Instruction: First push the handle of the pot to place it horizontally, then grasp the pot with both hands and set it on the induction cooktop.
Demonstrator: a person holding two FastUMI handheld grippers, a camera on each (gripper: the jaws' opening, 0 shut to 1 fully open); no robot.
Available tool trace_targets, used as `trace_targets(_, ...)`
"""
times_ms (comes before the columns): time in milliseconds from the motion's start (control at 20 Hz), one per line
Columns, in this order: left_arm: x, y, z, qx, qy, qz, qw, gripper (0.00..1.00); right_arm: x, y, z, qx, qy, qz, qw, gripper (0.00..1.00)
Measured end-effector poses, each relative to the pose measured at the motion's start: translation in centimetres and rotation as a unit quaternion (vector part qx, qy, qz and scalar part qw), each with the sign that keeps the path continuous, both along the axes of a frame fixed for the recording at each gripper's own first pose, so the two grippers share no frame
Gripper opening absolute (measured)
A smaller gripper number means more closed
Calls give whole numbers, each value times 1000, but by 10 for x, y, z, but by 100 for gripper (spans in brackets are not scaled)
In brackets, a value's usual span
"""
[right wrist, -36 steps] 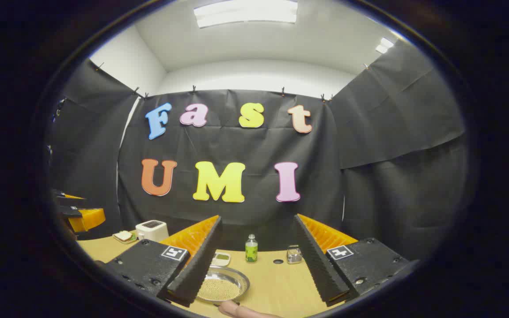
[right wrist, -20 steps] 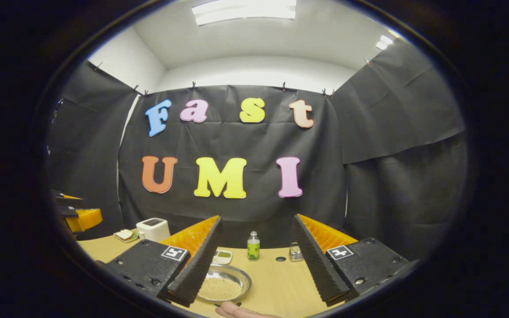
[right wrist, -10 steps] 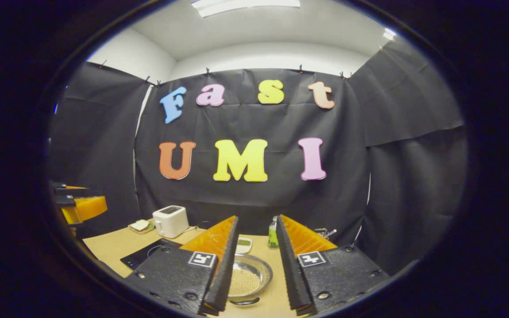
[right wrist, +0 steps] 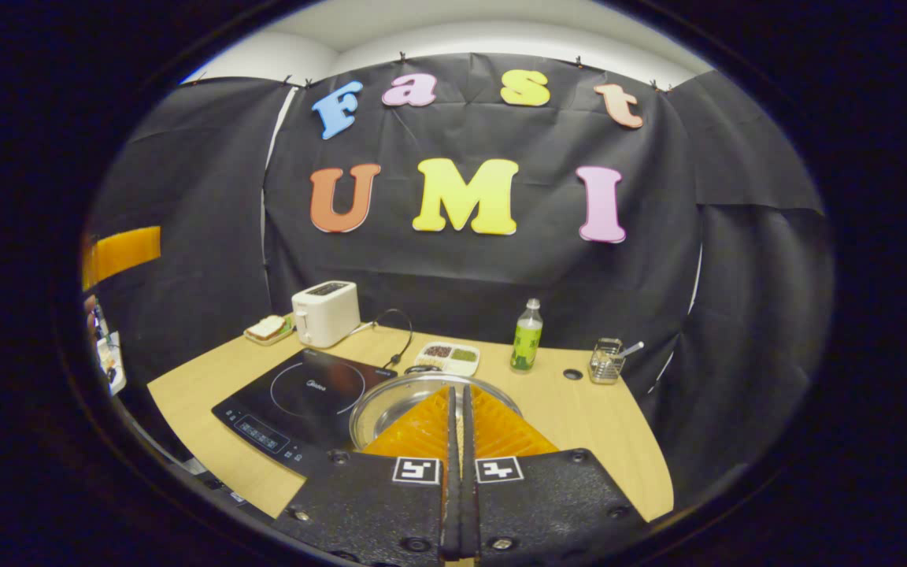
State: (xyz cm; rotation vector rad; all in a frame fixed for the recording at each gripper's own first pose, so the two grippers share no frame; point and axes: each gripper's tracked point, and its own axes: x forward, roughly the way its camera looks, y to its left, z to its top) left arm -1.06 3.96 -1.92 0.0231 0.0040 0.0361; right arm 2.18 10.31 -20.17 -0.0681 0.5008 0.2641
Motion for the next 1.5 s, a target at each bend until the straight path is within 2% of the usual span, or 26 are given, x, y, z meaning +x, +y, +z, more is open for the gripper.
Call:
trace_targets(150,-1,0,-1,2,-1,2,1000,96,-15,18,-42,-6,67,34,997,4)
trace_targets(300,-3,1,-2,4,-2,4,1000,96,-30,28,-84,-13,127,62,990,4)
trace_targets(400,-3,1,-2,5,-2,3,1000,96,-39,34,-109,-6,165,74,983,0)
trace_targets(500,-4,1,-2,7,-2,3,1000,96,-46,39,-128,4,195,84,977,2)
trace_targets(700,-5,-2,-3,11,1,0,1000,96,-50,41,-151,1,216,93,972,4)
trace_targets(750,-6,-4,-2,12,0,-2,1000,96,-49,40,-156,1,221,93,971,0)
trace_targets(800,-7,-6,-2,10,-1,-6,1000,96,-50,40,-162,3,227,93,969,4)
trace_targets(950,-10,-15,0,10,-4,-13,1000,96,-48,36,-172,9,240,85,967,0)
trace_targets(1000,-9,-14,-1,10,-4,-14,1000,96,-47,33,-176,11,242,81,967,4)
trace_targets(1050,-10,-16,-2,11,-3,-15,1000,96,-44,29,-179,10,243,79,967,0)
trace_targets(1200,-10,-15,2,9,-10,-12,1000,96,-41,23,-185,21,253,72,965,0)
trace_targets(1250,-9,-17,3,7,-11,-13,1000,96,-40,23,-184,25,256,71,964,4)
trace_targets(1350,-9,-17,0,5,-10,-12,1000,96,-41,22,-185,23,255,72,964,0)
trace_targets(1400,-9,-16,0,4,-10,-10,1000,96,-40,20,-185,23,255,72,964,4)
trace_targets(1450,-9,-15,0,4,-10,-10,1000,96,-39,19,-185,20,254,73,964,0)
trace_targets(1500,-8,-15,-1,4,-9,-9,1000,96,-39,16,-185,17,252,72,965,4)
